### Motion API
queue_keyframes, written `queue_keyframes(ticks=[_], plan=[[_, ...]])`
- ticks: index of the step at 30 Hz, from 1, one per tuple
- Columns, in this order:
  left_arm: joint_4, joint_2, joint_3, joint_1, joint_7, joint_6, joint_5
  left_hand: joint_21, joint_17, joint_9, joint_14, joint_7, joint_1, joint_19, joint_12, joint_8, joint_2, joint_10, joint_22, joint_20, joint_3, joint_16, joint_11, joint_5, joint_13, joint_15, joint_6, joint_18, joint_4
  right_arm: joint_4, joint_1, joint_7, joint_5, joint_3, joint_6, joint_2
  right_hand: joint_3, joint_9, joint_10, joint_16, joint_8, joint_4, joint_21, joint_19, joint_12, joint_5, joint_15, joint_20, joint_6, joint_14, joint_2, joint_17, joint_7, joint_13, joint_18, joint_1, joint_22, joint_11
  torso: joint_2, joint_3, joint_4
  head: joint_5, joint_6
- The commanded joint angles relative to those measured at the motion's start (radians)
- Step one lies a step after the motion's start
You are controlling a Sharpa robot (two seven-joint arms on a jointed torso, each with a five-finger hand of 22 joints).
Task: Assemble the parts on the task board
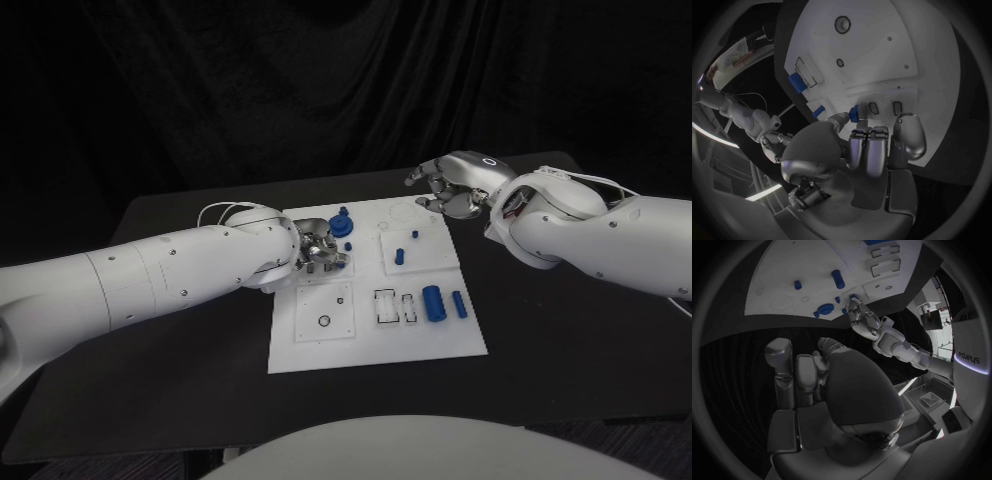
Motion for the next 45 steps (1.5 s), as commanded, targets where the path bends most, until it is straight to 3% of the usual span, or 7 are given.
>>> queue_keyframes(ticks=[1,9,16,29,45], plan=[[0.011,-0.006,0.000,-0.003,0.040,-0.021,0.002,-0.007,0.263,0.020,0.104,0.002,-0.012,-0.005,0.003,-0.011,-0.020,0.104,0.005,0.001,0.050,0.003,0.000,0.020,0.262,-0.004,0.010,0.004,-0.019,0.001,-0.003,-0.018,-0.003,0.001,0.008,-0.002,0.009,-0.001,-0.006,-0.006,0.003,0.000,-0.004,-0.006,-0.004,0.007,0.007,0.002,0.007,-0.002,-0.003,-0.002,0.002,-0.002,-0.007,0.009,0.098,0.001,0.000,0.0000,-0.0003,0.003,0.000],[0.052,-0.043,0.000,-0.004,0.077,-0.081,0.002,0.000,0.263,0.068,0.104,-0.002,-0.043,0.011,0.003,-0.025,-0.052,0.104,0.029,-0.004,0.177,0.003,-0.005,0.065,0.262,-0.008,0.025,0.000,-0.078,0.004,-0.003,-0.021,-0.003,0.001,0.012,-0.008,0.009,-0.001,-0.006,-0.006,0.003,0.000,-0.004,-0.006,-0.004,0.007,0.007,0.002,0.007,-0.002,-0.003,-0.002,0.002,-0.002,-0.007,0.009,0.098,0.001,0.000,-0.0006,-0.0001,0.003,0.000],[0.082,-0.084,0.000,-0.007,0.088,-0.119,0.002,-0.001,0.263,0.078,0.104,-0.003,-0.053,0.011,0.003,-0.028,-0.059,0.104,0.029,-0.004,0.197,0.003,-0.005,0.070,0.262,-0.009,0.027,0.000,-0.087,0.006,-0.003,-0.024,-0.003,0.001,0.016,-0.014,0.010,-0.002,-0.008,-0.008,0.002,0.000,-0.005,-0.006,-0.005,0.007,0.007,0.002,0.007,-0.003,-0.004,-0.003,0.002,-0.003,-0.007,0.009,0.098,0.001,0.000,-0.0004,0.0005,0.006,0.000],[0.106,-0.134,0.000,-0.017,0.073,-0.144,0.002,-0.006,0.263,0.096,0.104,-0.001,-0.087,0.010,0.003,-0.040,-0.063,0.104,0.029,-0.003,0.218,0.003,-0.003,0.024,0.262,-0.008,0.031,0.001,-0.086,0.003,-0.006,-0.027,-0.003,0.001,0.021,-0.015,0.011,-0.003,-0.010,-0.009,0.001,0.000,-0.009,-0.008,-0.007,0.007,0.008,0.003,0.006,-0.003,-0.004,-0.005,0.002,-0.005,-0.006,0.008,0.097,0.001,0.000,-0.0014,0.0007,0.016,0.000],[0.084,-0.124,0.000,-0.030,0.072,-0.134,0.002,-0.011,0.263,0.109,0.104,0.003,-0.122,0.010,0.003,-0.063,-0.056,0.104,0.033,-0.001,0.220,0.003,0.000,-0.053,0.262,-0.005,0.036,0.001,-0.071,-0.001,-0.011,-0.027,-0.003,0.001,0.025,-0.014,0.013,-0.004,-0.012,-0.011,0.000,0.001,-0.011,-0.008,-0.008,0.008,0.008,0.003,0.005,-0.004,-0.004,-0.007,0.002,-0.007,-0.006,0.007,0.097,0.001,0.000,-0.0009,-0.0010,0.023,0.000]])
